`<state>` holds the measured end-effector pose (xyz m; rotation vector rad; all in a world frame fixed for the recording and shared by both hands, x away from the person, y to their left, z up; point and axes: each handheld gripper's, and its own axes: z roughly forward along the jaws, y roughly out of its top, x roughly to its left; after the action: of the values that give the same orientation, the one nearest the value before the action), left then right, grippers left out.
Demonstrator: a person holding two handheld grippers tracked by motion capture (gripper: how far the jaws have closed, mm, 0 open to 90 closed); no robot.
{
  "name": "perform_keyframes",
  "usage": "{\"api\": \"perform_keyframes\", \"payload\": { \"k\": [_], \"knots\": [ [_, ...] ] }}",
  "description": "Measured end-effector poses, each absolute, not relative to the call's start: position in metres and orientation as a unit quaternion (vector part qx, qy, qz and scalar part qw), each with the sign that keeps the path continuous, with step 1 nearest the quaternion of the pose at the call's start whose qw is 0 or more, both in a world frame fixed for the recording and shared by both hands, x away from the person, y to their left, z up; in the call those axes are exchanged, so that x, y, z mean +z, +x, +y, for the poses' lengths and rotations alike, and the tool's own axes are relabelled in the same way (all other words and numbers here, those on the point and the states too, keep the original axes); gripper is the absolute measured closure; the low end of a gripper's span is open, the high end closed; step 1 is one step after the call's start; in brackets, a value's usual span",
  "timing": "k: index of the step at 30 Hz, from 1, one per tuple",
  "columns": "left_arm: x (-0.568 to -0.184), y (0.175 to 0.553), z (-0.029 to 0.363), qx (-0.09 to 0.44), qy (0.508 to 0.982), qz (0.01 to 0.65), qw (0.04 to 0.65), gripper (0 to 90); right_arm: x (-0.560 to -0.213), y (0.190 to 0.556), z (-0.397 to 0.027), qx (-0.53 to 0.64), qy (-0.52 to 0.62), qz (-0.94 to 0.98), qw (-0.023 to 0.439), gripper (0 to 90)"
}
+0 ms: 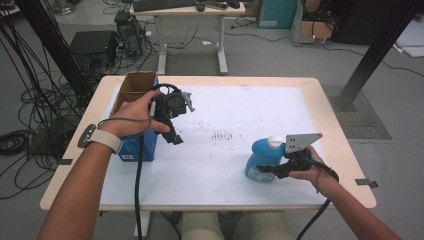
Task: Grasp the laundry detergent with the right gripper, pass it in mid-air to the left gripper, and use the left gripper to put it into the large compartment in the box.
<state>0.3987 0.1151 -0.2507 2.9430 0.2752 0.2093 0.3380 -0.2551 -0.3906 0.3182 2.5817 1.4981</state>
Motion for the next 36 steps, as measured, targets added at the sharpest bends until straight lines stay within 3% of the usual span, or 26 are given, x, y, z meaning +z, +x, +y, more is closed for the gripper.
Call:
{"api": "perform_keyframes", "payload": {
  "k": [36],
  "knots": [
    [-0.2517,0.402,0.1157,0.065,0.99,0.096,0.086,10.6,-0.3903,0.3379,-0.255,0.496,0.108,0.859,0.067,43.5]
  ]
}}
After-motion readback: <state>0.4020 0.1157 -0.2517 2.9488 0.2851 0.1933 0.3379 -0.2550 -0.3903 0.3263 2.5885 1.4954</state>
